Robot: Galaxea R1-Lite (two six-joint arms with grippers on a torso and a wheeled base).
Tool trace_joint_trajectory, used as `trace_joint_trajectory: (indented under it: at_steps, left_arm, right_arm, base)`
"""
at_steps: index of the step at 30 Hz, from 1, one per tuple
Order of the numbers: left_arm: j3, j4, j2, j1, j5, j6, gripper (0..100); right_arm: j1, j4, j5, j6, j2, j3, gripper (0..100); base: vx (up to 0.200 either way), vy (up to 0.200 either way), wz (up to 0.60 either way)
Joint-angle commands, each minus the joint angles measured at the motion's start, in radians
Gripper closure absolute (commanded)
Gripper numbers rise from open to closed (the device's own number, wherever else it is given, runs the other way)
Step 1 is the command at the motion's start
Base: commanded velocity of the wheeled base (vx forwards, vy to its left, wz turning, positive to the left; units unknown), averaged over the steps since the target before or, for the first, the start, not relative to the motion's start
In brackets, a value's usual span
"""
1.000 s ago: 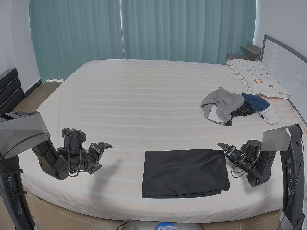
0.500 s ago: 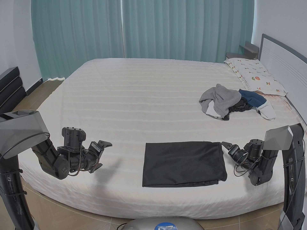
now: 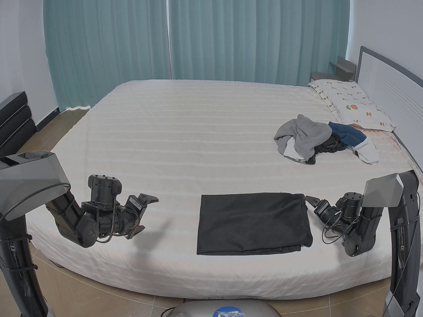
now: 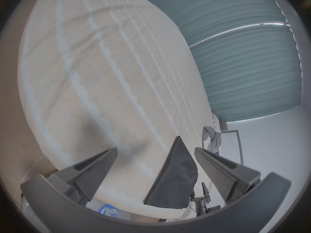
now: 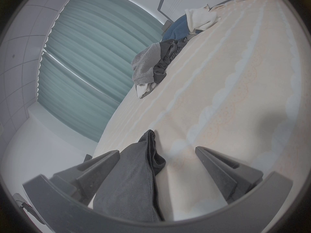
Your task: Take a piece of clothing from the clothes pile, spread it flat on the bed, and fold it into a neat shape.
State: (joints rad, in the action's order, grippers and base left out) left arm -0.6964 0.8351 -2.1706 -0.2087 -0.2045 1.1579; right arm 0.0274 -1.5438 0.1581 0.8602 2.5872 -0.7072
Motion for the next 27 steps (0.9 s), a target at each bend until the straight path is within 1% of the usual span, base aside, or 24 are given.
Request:
trace_joint_trajectory:
  at_steps: [1, 15, 21, 22, 23, 24, 26, 27]
  left_arm:
    - [0.001, -0.001, 0.002, -0.012, -0.001, 0.0, 0]
    - [-0.012, -0.016, -0.008, -0.017, 0.0, -0.009, 0]
    - [-0.034, -0.016, -0.024, -0.032, 0.0, -0.056, 0]
    - [-0.046, -0.016, -0.044, -0.041, 0.002, -0.102, 0]
    - [-0.046, -0.016, -0.044, -0.041, 0.002, -0.102, 0]
    - [-0.049, -0.013, -0.06, -0.049, 0.004, -0.149, 0]
    - [-0.049, -0.007, -0.087, -0.049, 0.002, -0.284, 0]
    - [-0.048, -0.01, -0.094, -0.047, -0.001, -0.32, 0]
  right_arm:
    - [0.0, -0.001, 0.001, 0.0, 0.002, 0.0, 0]
    - [0.002, -0.002, -0.002, 0.002, 0.002, 0.0, 0]
    - [0.002, -0.004, -0.002, 0.002, 0.004, 0.005, 0]
    - [0.002, -0.018, -0.002, 0.0, 0.007, 0.009, 0]
    - [0.002, -0.018, -0.002, 0.0, 0.007, 0.009, 0]
    - [0.002, -0.024, -0.002, 0.0, 0.008, 0.009, 0]
    - [0.002, -0.024, -0.002, 0.0, 0.008, 0.012, 0]
    - [0.002, -0.024, -0.002, 0.0, 0.008, 0.012, 0]
  base:
    - [0.0, -0.2, 0.0]
    - [0.0, -0.2, 0.0]
    - [0.0, 0.0, 0.0]
    - [0.0, 0.0, 0.0]
    - [0.0, 0.0, 0.0]
    - [0.0, 0.0, 0.0]
    - [0.0, 0.0, 0.0]
    - [0.0, 0.0, 0.0]
